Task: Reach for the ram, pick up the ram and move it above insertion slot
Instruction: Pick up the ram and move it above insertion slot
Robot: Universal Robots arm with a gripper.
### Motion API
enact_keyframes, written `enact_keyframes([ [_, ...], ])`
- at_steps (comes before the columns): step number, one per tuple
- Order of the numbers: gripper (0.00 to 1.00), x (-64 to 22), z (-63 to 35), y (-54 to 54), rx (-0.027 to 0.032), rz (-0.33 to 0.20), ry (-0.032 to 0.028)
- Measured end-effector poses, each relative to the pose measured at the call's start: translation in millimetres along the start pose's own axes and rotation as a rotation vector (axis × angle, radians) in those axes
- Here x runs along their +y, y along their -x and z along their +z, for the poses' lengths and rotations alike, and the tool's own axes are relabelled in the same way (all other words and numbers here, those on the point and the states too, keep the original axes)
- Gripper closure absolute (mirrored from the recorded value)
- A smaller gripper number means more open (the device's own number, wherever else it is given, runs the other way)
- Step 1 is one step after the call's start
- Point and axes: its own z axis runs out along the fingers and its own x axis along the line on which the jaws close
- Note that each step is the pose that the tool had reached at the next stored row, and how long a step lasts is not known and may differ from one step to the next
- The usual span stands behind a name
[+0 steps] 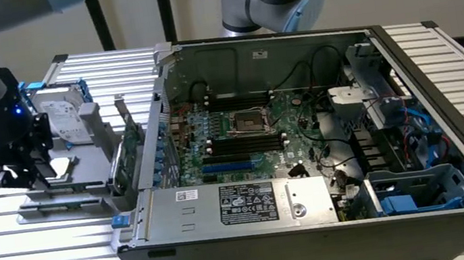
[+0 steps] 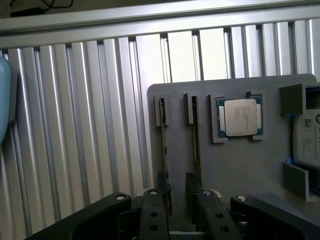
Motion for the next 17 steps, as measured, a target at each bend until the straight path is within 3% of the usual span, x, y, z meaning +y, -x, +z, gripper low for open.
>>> enact_keyframes([
  [17,0.69,-1.7,30.9,-5.9,0.0003,-0.007,0.0000],
])
